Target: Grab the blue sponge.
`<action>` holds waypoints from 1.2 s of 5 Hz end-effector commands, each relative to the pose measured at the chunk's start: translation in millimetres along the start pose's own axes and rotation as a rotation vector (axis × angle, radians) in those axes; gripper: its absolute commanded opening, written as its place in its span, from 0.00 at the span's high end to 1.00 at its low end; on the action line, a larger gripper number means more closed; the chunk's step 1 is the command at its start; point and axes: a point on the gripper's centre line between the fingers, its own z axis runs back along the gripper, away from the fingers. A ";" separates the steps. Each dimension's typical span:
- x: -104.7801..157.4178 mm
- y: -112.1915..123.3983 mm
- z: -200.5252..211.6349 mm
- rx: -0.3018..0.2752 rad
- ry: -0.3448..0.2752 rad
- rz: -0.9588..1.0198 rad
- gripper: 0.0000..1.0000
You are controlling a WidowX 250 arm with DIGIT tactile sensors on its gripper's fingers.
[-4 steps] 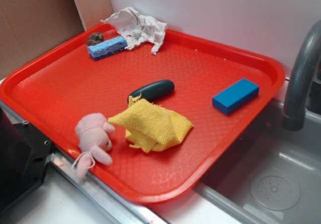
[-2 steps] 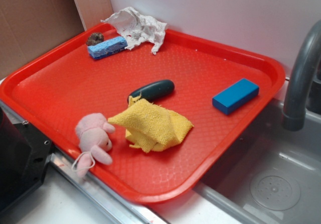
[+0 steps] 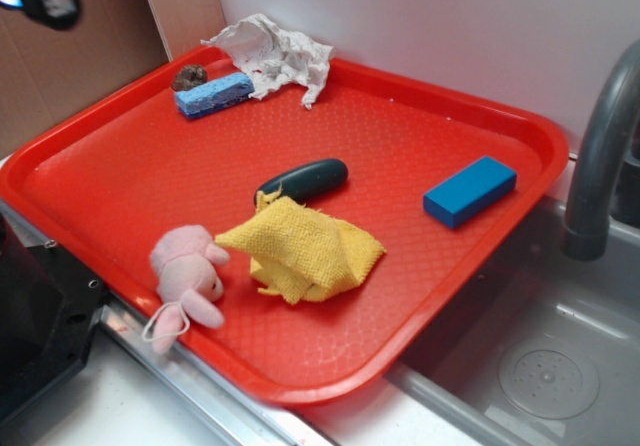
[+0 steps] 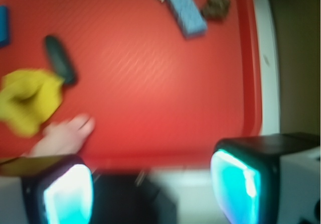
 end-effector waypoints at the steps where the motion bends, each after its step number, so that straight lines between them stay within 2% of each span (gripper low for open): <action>1: 112.7 40.7 -50.7 0.055 -0.140 -0.226 0.00; 2: 164.2 25.4 -55.9 0.102 -0.194 -0.353 0.00; 3: 200.0 13.1 -65.7 0.091 -0.193 -0.385 0.00; 4: 199.8 11.3 -72.2 0.045 -0.157 -0.391 0.00; 5: 187.5 19.7 -71.2 0.098 -0.125 -0.314 0.00; 6: 170.7 11.4 -40.2 0.109 -0.200 -0.314 0.00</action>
